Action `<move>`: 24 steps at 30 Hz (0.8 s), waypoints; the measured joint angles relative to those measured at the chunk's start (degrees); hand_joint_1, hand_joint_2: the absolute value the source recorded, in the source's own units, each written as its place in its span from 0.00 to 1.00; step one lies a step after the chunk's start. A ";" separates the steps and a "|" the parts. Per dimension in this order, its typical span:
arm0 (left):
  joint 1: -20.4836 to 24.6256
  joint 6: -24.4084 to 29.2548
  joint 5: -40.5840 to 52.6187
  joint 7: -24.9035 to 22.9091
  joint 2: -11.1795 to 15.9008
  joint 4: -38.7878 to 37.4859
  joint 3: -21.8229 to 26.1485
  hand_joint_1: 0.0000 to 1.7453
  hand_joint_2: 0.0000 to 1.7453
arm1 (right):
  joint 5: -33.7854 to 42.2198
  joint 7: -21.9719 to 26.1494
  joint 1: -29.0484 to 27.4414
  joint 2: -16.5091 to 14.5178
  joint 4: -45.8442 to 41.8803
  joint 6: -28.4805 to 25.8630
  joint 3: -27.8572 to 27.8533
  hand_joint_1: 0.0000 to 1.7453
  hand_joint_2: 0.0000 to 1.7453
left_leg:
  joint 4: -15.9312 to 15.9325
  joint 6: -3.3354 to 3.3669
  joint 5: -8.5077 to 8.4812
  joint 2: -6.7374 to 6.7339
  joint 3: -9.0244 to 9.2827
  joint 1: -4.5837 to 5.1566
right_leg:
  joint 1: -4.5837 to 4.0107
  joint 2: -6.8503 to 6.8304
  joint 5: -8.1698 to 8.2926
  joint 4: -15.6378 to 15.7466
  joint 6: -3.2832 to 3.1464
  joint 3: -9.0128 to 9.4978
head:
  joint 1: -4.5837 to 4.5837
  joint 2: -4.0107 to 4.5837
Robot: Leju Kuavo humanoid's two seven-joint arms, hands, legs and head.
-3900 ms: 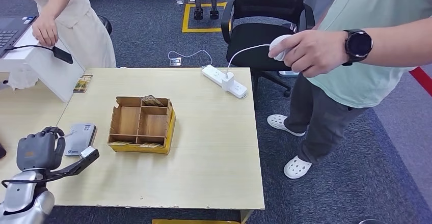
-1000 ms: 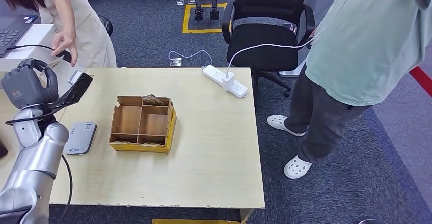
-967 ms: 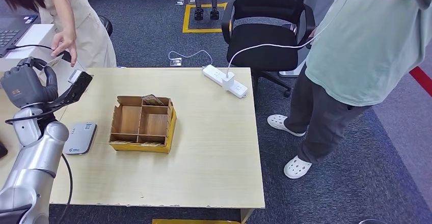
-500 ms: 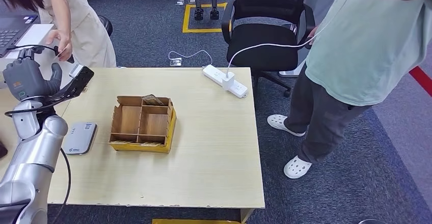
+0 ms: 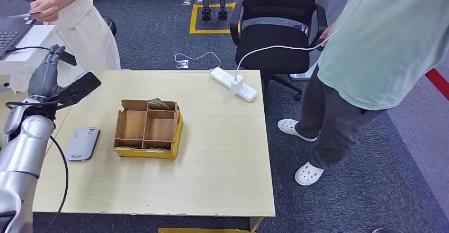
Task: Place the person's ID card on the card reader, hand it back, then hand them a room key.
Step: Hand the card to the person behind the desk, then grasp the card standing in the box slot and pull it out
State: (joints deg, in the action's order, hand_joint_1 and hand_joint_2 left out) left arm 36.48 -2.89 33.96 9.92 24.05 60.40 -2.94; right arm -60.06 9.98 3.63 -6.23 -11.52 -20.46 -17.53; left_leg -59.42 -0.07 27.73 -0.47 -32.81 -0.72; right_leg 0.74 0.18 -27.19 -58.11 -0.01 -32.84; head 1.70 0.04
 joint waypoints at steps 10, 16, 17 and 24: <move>-10.39 -18.68 -16.20 3.81 23.01 22.27 -4.34 0.00 1.00 | 0.82 1.29 -1.07 0.49 0.01 -0.52 -0.44 0.00 1.00 | 0.03 -0.06 0.04 -0.42 -0.24 -0.04 | -0.03 0.39 -0.01 -0.03 -0.04 -0.36 | 0.01 0.00; -20.57 -17.79 -15.14 2.86 31.54 33.88 -4.53 0.00 1.00 | 0.63 1.51 -1.08 0.52 0.02 -0.48 -0.89 0.00 1.00 | 0.03 -0.05 0.04 -0.37 -0.27 0.02 | -0.01 0.32 0.00 0.01 -0.02 -0.36 | -0.02 0.00; -22.26 -16.66 -13.88 2.70 32.15 35.31 -4.55 0.00 1.00 | 0.68 1.56 -1.07 0.53 0.01 -0.50 -0.97 0.00 1.00 | 0.03 -0.05 0.04 -0.36 -0.27 0.03 | 0.00 0.31 0.01 0.01 -0.01 -0.36 | -0.03 0.00; -33.05 -8.42 -0.08 1.97 30.54 40.71 -5.40 0.00 1.00 | 0.63 1.45 -1.08 0.54 0.02 -0.57 -1.30 0.00 1.00 | 0.02 -0.02 0.03 -0.35 -0.26 0.07 | 0.04 0.30 0.05 0.02 0.05 -0.35 | -0.05 0.00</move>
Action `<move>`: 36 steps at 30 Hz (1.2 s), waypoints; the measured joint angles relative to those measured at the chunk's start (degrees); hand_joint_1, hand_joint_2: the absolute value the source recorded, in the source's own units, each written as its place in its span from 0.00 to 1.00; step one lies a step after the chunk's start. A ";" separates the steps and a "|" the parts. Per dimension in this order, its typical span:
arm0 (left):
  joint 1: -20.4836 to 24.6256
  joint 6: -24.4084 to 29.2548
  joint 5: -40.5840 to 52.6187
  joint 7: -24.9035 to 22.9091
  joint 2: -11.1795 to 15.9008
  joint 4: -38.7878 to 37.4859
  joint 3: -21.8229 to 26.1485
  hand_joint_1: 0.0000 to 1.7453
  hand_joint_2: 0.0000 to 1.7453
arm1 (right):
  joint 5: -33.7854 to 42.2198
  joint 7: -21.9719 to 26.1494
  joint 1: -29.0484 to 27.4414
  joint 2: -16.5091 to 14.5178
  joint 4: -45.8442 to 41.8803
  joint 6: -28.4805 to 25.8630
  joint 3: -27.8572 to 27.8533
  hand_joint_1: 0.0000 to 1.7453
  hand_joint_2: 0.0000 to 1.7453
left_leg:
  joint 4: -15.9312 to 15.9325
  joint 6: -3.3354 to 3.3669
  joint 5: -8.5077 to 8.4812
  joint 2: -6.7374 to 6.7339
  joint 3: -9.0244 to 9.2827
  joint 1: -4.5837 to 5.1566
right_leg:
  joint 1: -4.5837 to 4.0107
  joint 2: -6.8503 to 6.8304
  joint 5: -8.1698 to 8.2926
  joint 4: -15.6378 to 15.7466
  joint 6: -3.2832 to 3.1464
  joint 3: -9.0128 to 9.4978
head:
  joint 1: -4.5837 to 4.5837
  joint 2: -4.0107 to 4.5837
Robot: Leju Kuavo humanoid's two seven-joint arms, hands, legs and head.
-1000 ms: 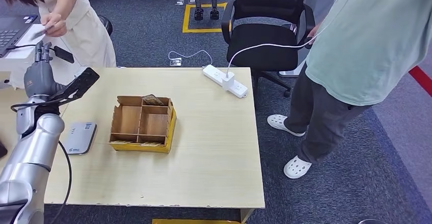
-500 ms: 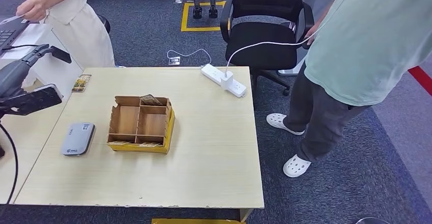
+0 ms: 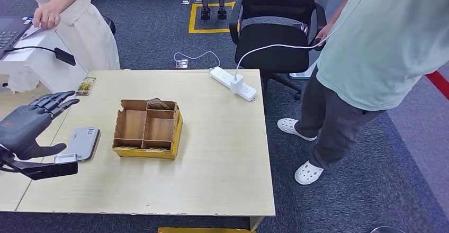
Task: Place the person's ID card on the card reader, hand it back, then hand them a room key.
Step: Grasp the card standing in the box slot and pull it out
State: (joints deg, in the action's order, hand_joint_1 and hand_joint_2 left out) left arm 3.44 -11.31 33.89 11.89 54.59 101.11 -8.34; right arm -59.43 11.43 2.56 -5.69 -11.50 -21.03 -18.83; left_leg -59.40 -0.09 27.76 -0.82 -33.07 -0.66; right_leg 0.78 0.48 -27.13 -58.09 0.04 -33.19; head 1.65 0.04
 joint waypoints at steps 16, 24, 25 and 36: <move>-2.46 3.68 6.66 1.24 -8.45 1.34 -5.82 0.00 1.00 | -0.71 -0.44 0.17 0.07 -0.04 0.02 -0.39 0.00 1.00 | -0.02 0.03 -0.02 0.10 -0.03 -0.01 | 0.01 -0.14 0.02 0.00 0.03 0.01 | -0.05 0.00; 0.60 10.34 16.62 -3.76 -12.64 -0.06 -9.44 0.00 1.00 | -0.41 -0.67 0.30 0.01 -0.07 -0.25 -0.68 0.00 1.00 | -0.02 0.05 -0.04 0.11 -0.03 0.01 | 0.01 -0.15 0.05 0.00 0.02 0.03 | -0.02 0.00; 0.32 11.53 18.22 -4.76 -13.47 -0.13 -9.87 0.00 1.00 | -0.41 -0.67 0.22 -0.02 -0.06 -0.33 -0.70 0.00 1.00 | -0.02 0.05 -0.04 0.11 -0.03 0.02 | 0.01 -0.15 0.05 0.01 0.02 0.03 | -0.03 0.00; 0.34 13.57 22.26 -6.37 -19.38 -2.34 -12.93 0.00 1.00 | -0.31 -0.67 0.05 -0.17 -0.06 -0.46 -1.44 0.00 1.00 | -0.03 0.06 -0.04 0.16 -0.07 0.01 | 0.02 -0.17 0.06 0.05 0.06 0.00 | -0.03 0.00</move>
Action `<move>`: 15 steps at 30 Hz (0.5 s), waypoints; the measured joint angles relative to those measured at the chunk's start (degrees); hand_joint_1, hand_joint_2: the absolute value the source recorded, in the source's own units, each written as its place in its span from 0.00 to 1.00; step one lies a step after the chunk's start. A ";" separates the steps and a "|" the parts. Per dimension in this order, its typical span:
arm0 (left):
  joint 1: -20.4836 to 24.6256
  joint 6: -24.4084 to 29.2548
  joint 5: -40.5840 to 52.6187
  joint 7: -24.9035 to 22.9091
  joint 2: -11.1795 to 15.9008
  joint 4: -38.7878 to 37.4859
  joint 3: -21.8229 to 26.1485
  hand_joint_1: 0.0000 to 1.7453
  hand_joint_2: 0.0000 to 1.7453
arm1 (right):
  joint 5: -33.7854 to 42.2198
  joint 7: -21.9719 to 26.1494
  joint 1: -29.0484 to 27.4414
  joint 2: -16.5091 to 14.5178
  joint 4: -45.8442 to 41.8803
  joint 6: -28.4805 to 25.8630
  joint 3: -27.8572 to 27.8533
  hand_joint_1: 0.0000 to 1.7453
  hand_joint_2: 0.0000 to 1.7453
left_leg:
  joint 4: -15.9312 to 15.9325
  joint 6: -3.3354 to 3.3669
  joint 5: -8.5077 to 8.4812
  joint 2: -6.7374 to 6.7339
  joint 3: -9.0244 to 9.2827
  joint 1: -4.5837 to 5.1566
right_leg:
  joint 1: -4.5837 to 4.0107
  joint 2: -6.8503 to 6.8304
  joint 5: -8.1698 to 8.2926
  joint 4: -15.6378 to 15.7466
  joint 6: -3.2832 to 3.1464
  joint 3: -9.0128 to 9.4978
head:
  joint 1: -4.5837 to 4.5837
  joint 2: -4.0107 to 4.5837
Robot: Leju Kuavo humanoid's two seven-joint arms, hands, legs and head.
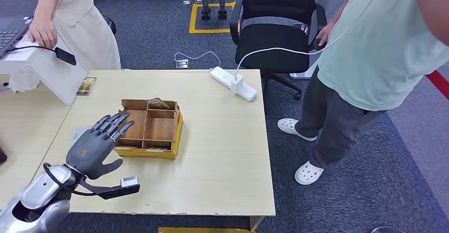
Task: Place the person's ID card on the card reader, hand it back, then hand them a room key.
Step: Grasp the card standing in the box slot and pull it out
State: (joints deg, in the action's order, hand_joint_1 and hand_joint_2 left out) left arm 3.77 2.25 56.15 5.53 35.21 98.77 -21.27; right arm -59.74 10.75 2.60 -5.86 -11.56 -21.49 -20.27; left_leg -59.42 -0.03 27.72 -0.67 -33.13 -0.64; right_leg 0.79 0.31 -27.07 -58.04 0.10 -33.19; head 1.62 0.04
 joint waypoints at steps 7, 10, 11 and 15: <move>0.13 0.86 2.81 -2.36 -1.77 -1.27 -0.71 0.00 1.00 | -0.02 -0.22 0.00 0.00 0.00 -0.04 -0.16 0.00 1.00 | 0.00 0.00 0.00 0.00 0.00 0.00 | 0.00 0.00 0.01 0.00 0.00 0.00 | 0.00 0.00; 0.22 2.14 6.11 -5.22 -2.67 -2.11 -0.84 0.00 1.00 | 0.07 -0.29 -0.01 0.00 0.00 -0.07 -0.29 0.00 1.00 | 0.00 0.00 0.00 0.00 -0.01 0.00 | 0.00 0.00 0.00 0.00 0.00 -0.01 | -0.01 0.00; 0.26 2.40 7.05 -6.00 -2.99 -2.44 -0.86 0.00 1.00 | 0.09 -0.25 -0.01 0.00 0.00 -0.07 -0.38 0.00 1.00 | 0.00 0.00 0.00 0.00 -0.01 0.01 | 0.00 0.00 0.00 0.00 0.00 -0.01 | -0.01 0.00; 0.40 2.59 9.21 -7.83 -4.15 -4.03 -0.91 0.00 1.00 | 0.11 -0.15 -0.02 0.00 0.00 -0.07 -0.72 0.00 1.00 | 0.00 0.00 0.00 0.00 -0.01 0.01 | 0.00 0.00 0.00 0.00 0.01 -0.01 | -0.01 0.00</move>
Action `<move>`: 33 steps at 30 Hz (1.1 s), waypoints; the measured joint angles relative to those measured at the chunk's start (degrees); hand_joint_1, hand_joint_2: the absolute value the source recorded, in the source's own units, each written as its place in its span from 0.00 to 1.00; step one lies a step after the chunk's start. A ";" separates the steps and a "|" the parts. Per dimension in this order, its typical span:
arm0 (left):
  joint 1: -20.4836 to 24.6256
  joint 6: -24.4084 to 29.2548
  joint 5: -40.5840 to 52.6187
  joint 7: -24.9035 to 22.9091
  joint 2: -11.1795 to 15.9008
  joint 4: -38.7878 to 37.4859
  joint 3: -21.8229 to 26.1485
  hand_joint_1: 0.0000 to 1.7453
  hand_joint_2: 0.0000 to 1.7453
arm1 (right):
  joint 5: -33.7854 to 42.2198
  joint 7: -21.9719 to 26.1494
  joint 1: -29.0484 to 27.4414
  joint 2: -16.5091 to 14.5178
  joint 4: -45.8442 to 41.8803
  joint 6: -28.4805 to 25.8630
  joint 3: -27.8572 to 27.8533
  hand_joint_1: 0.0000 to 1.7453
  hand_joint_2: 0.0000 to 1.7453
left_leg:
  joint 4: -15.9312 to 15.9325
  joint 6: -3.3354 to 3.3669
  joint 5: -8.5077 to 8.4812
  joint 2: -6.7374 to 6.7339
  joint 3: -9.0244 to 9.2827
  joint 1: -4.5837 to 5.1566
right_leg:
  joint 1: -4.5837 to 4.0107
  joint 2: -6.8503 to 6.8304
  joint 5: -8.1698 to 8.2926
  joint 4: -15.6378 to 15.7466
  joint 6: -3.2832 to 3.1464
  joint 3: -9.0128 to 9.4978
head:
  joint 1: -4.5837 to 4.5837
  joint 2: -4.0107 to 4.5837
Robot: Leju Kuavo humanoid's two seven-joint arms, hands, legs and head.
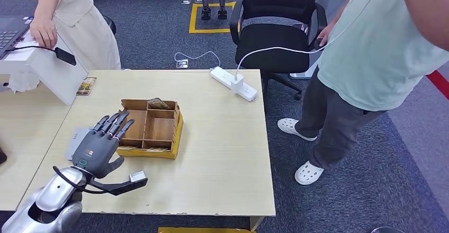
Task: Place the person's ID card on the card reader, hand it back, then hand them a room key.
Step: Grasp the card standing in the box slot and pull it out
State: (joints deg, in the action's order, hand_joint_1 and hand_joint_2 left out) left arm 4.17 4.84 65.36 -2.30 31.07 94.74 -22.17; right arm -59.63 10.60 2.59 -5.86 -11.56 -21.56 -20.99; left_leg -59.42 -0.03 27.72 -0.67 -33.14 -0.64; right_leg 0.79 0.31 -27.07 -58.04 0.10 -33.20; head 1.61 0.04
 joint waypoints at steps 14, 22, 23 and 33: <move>-0.05 0.50 1.59 -0.79 -2.71 -3.99 -0.01 0.00 1.00 | -0.17 -0.16 -0.04 0.00 0.00 -0.08 -0.68 0.00 1.00 | 0.00 0.00 0.00 0.00 0.00 0.00 | 0.00 0.00 0.00 0.00 0.00 0.00 | 0.00 0.00; 0.05 0.44 5.06 -3.64 -4.00 -6.48 0.01 0.00 1.00 | -0.20 0.02 -0.04 0.00 0.00 -0.27 -0.86 0.00 1.00 | 0.00 0.00 0.00 0.00 0.00 0.00 | 0.00 0.00 0.00 0.00 0.00 0.00 | -0.01 0.00; 0.07 0.41 5.59 -4.12 -4.09 -6.80 0.01 0.00 1.00 | -0.20 0.03 -0.04 0.00 0.00 -0.33 -0.88 0.00 1.00 | 0.00 0.00 0.00 0.00 0.00 0.00 | 0.00 0.00 0.00 0.00 0.00 0.00 | 0.00 0.00; 0.01 0.52 6.67 -5.52 -4.68 -8.43 0.48 0.94 1.00 | -0.24 0.04 -0.16 0.00 0.00 -0.65 -1.15 0.00 1.00 | 0.00 0.00 0.00 0.00 -0.01 0.00 | 0.00 -0.01 0.00 0.00 0.00 0.00 | 0.01 0.00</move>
State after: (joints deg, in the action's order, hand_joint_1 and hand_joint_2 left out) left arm 4.19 5.36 72.02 -7.82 26.38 86.31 -21.70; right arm -59.87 10.64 2.42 -5.86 -11.56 -22.21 -22.15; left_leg -59.42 -0.03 27.72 -0.66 -33.15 -0.64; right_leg 0.79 0.30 -27.06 -58.04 0.10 -33.20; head 1.62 0.04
